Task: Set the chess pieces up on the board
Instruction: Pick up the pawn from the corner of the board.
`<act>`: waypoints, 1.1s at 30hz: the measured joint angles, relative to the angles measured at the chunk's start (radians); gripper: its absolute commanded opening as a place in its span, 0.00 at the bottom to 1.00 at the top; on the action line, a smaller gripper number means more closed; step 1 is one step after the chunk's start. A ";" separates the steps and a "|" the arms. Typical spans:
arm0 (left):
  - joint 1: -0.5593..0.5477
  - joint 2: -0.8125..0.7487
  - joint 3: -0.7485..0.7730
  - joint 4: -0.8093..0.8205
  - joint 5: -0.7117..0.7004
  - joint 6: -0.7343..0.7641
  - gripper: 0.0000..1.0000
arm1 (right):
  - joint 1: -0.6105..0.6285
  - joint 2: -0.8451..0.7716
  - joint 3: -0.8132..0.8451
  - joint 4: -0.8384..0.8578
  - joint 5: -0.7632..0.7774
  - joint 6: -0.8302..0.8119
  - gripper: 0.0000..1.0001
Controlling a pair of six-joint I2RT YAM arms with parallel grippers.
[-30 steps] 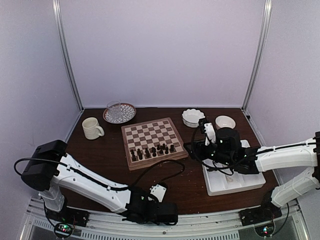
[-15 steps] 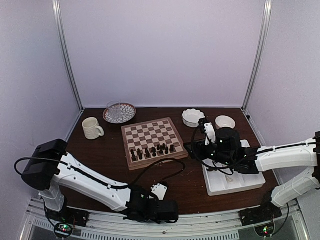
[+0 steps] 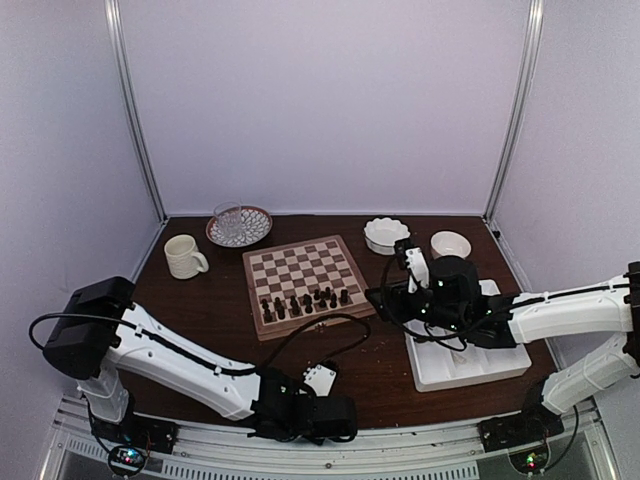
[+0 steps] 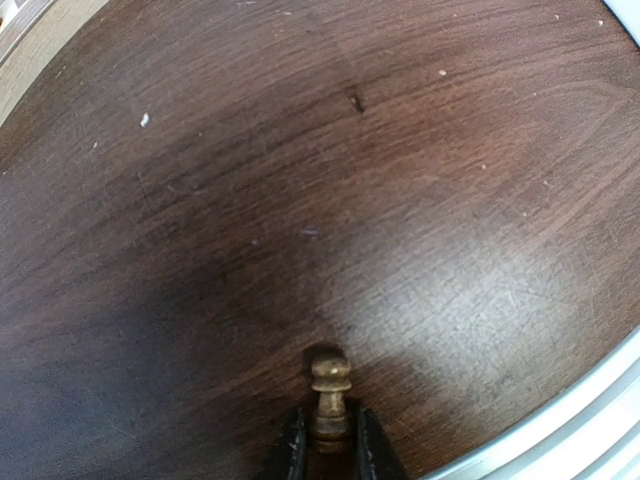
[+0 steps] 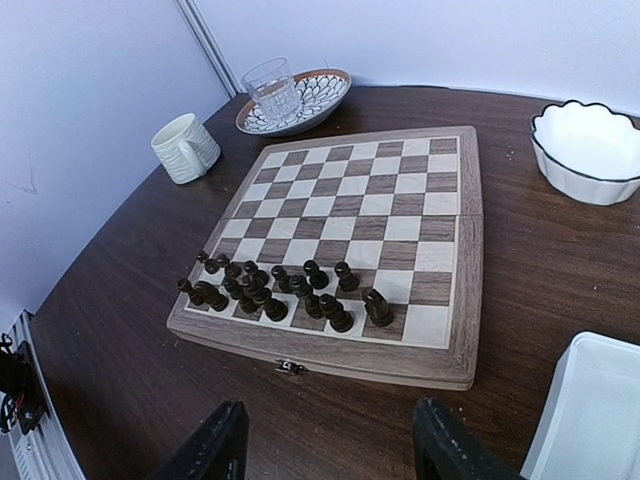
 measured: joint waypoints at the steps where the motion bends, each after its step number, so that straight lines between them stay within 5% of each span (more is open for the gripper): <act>1: 0.000 0.000 0.000 0.000 0.000 0.003 0.13 | 0.000 0.000 0.000 0.000 -0.004 0.000 0.59; 8: 0.006 -0.048 -0.074 0.055 0.001 0.034 0.13 | 0.000 0.007 0.032 -0.042 -0.072 -0.019 0.59; 20: 0.067 -0.358 -0.496 0.349 -0.042 0.185 0.10 | -0.001 0.161 0.207 -0.132 -0.392 -0.040 0.54; 33: 0.080 -0.658 -0.737 0.601 -0.152 0.342 0.05 | 0.016 0.469 0.261 0.005 -0.726 0.190 0.44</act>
